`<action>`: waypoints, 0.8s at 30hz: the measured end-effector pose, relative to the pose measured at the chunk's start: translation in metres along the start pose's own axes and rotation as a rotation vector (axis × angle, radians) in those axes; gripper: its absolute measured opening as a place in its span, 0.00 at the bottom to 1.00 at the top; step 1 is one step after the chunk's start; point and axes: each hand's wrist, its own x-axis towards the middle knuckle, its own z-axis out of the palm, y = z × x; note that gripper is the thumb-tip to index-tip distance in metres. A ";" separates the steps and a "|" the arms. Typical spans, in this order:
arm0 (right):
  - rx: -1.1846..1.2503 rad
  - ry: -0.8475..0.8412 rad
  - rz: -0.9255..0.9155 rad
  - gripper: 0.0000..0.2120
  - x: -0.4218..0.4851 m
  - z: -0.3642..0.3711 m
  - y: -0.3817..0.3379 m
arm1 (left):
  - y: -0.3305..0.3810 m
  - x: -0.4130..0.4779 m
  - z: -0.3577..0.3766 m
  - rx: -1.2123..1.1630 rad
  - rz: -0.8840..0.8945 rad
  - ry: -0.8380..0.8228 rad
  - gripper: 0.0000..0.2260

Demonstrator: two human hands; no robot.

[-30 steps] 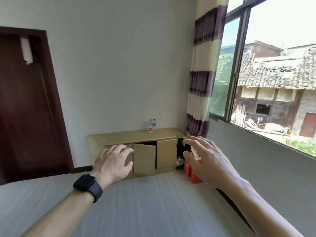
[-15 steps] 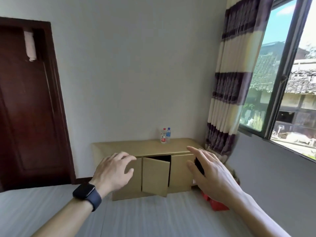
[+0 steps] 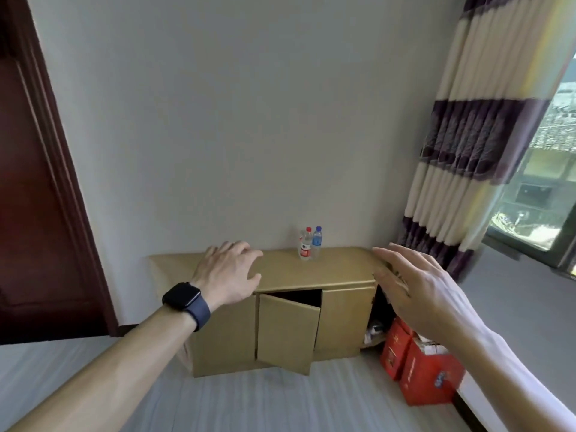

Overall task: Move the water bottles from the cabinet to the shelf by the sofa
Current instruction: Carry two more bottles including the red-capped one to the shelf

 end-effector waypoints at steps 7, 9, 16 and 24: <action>0.040 -0.057 -0.015 0.26 0.140 0.103 0.082 | -0.038 0.150 0.054 -0.013 -0.057 0.003 0.23; 0.052 -0.074 -0.005 0.25 0.179 0.130 0.101 | -0.051 0.188 0.073 -0.018 -0.081 -0.009 0.22; 0.104 -0.122 0.039 0.21 0.296 0.232 0.148 | -0.108 0.297 0.160 -0.091 -0.140 -0.117 0.21; 0.129 -0.221 0.175 0.20 0.393 0.363 0.172 | -0.167 0.441 0.279 -0.200 -0.104 -0.267 0.20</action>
